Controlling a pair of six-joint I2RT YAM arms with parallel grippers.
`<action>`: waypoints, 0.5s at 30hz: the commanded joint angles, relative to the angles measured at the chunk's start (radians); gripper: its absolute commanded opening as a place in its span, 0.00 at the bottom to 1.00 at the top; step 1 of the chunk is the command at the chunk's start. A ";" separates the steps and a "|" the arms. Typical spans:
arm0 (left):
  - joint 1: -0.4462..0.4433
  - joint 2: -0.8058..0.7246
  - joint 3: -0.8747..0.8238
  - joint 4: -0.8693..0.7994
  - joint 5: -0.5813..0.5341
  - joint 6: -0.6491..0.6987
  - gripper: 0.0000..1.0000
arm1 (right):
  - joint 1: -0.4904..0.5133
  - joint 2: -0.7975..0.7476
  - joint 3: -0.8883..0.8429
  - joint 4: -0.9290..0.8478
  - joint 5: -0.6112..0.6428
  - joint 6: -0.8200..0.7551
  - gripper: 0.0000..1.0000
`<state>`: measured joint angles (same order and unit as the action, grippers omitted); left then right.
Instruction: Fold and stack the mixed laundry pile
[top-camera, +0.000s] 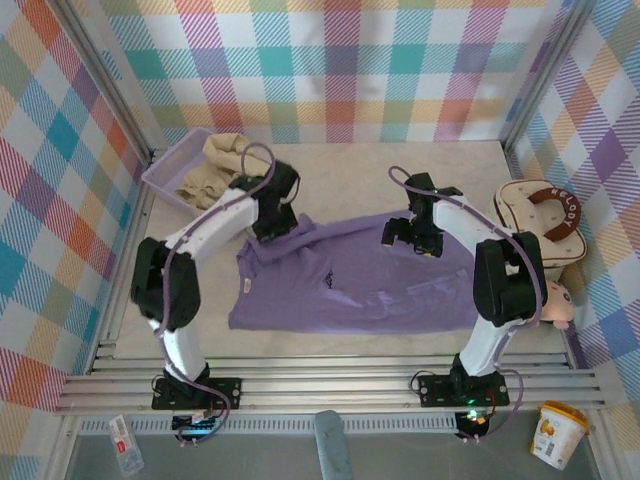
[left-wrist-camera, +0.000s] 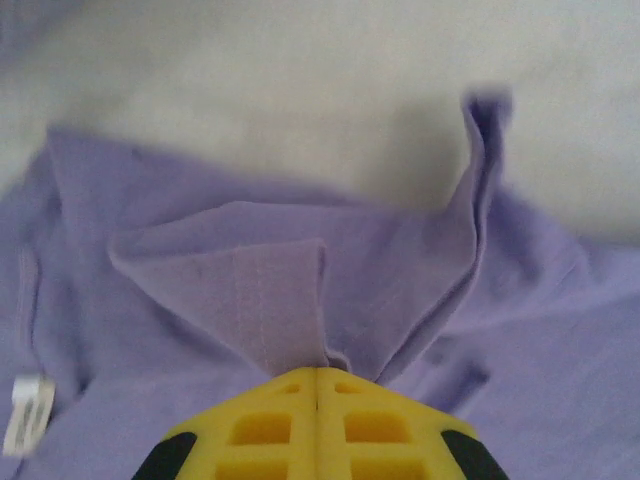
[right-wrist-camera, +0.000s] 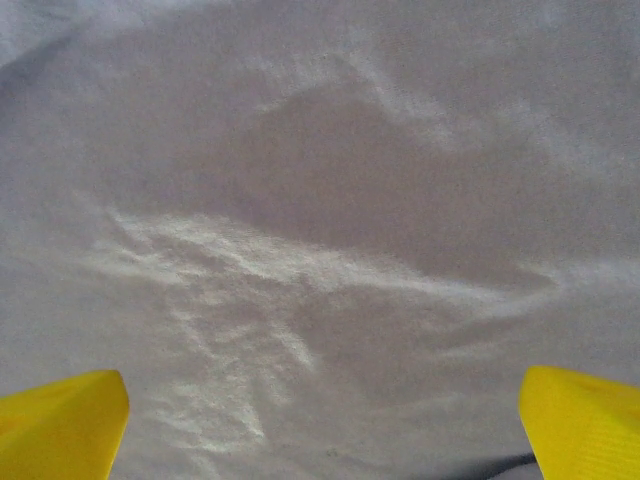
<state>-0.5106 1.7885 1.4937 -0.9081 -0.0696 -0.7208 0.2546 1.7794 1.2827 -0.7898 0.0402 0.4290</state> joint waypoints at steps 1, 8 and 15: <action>-0.101 -0.088 -0.175 0.021 0.082 -0.046 0.00 | -0.007 -0.019 0.001 -0.001 -0.012 -0.002 1.00; -0.096 -0.099 -0.150 -0.011 -0.021 -0.069 0.66 | -0.005 0.015 0.034 -0.014 -0.019 -0.013 1.00; -0.011 0.062 0.024 0.036 -0.048 -0.054 0.75 | -0.006 0.005 0.034 -0.024 -0.021 -0.008 1.00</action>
<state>-0.5400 1.7836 1.4643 -0.9016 -0.0956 -0.7776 0.2546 1.7874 1.2987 -0.7879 0.0322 0.4282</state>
